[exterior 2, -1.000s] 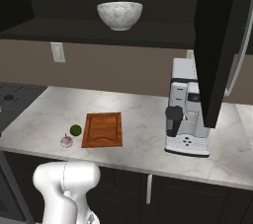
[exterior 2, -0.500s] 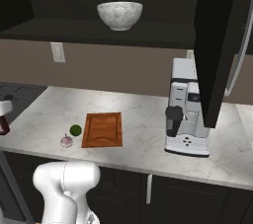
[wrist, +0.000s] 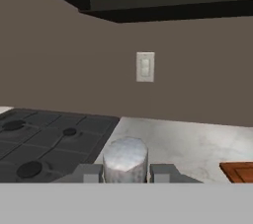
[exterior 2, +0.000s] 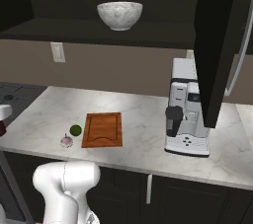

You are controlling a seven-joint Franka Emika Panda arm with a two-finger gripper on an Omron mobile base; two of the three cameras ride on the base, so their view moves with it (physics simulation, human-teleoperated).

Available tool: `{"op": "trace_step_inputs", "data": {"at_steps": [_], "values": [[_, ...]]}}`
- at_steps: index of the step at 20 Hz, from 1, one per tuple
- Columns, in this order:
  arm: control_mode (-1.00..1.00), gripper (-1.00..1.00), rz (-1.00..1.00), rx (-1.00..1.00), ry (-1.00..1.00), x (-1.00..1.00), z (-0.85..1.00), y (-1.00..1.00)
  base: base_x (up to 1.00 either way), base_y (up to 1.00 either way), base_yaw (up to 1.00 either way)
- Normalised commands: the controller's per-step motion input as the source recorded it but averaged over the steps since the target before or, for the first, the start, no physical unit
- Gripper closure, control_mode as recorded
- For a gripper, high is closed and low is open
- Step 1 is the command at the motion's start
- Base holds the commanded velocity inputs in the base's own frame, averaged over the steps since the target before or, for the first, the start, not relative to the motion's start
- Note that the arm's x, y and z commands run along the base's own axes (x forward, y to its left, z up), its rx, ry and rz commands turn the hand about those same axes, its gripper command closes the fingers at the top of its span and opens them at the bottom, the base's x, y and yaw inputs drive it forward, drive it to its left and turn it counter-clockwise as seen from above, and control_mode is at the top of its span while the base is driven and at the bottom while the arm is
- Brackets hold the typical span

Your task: Open the cabinet. Place the bowl and condiment on the counter. Then place the lime and garlic on the cutting board.

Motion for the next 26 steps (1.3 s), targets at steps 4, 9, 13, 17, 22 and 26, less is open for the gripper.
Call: {"op": "trace_step_inputs", "data": {"at_steps": [4,9,13,17,22,26], "values": [[-1.00,1.00,0.00,0.05,0.00,0.02,-0.01,0.05,0.00,0.00,0.00],[-1.00,1.00,0.00,0.01,0.03,0.08,-0.08,0.00,0.00,0.00,0.00],[-1.00,1.00,0.00,0.00,0.08,0.02,-0.16,0.00,0.00,0.00,0.00],[-1.00,1.00,0.00,0.00,0.05,0.00,-0.16,0.00,0.00,0.00,0.00],[-1.00,1.00,0.00,0.00,0.02,0.00,-0.22,0.00,0.00,0.00,0.00],[-1.00,1.00,0.00,0.00,0.00,0.02,-0.10,0.00,0.00,0.00,0.00]]}}
